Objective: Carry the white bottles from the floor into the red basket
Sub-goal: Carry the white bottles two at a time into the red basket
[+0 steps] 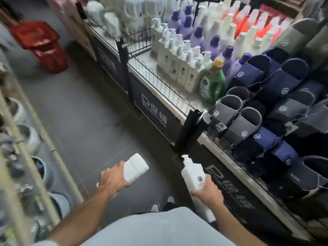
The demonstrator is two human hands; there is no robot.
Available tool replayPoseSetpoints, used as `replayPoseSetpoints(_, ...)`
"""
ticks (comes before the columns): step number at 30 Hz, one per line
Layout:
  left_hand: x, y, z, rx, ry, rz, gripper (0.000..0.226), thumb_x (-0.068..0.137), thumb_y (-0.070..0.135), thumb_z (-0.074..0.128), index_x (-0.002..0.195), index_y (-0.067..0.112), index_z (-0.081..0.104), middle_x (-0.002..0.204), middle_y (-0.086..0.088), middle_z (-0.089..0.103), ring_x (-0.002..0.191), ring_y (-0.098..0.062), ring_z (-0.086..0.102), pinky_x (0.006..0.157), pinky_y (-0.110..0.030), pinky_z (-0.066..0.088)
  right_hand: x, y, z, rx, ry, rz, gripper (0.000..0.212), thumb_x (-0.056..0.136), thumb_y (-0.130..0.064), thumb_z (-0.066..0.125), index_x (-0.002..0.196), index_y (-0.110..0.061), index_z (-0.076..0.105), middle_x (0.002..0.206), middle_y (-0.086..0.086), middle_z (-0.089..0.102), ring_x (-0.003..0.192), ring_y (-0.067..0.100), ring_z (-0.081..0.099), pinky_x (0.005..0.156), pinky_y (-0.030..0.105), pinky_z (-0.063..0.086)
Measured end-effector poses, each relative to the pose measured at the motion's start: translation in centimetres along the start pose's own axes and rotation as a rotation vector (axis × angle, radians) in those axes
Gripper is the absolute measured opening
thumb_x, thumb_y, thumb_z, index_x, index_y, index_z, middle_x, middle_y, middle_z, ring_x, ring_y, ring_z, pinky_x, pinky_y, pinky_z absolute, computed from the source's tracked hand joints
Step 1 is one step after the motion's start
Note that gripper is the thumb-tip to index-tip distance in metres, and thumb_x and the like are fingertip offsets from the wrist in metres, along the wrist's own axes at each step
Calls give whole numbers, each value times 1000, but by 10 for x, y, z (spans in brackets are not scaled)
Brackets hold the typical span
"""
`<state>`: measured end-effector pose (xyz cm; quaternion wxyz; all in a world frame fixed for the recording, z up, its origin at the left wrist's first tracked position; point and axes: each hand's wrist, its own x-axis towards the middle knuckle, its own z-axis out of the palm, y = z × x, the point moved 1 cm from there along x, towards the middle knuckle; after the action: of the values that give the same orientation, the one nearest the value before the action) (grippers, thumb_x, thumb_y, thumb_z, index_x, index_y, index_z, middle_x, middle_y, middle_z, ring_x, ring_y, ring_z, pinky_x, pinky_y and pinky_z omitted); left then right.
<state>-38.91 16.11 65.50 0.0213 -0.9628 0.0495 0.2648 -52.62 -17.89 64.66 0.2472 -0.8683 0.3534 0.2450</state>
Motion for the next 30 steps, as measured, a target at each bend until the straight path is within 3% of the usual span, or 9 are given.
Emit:
replayPoseSetpoints(16,43,-65,-33,-221,23,-437,72,65,59,71,124,26,46,115,0,69,104,-27,68,82,-34,53,141,-182,-34,-231,-166,-351,77,64,-53,83,117,-33,31,106,-7,60,95,21,64,82,44,55)
replayPoseSetpoints(22,57,-81,-45,-269,22,-543,80,63,62,72,129,27,44,117,1,69,104,-26,67,81,-34,51,177,-254,-41,-372,-187,-480,74,64,-54,81,114,-30,31,108,-6,61,95,23,66,82,43,57)
replayPoseSetpoints(30,76,-130,-52,-319,-11,-597,88,64,62,76,135,27,40,125,2,65,107,-24,66,79,-34,49,192,-338,-31,-421,-203,-521,70,66,-50,81,110,-30,30,105,-5,59,87,22,64,78,40,56)
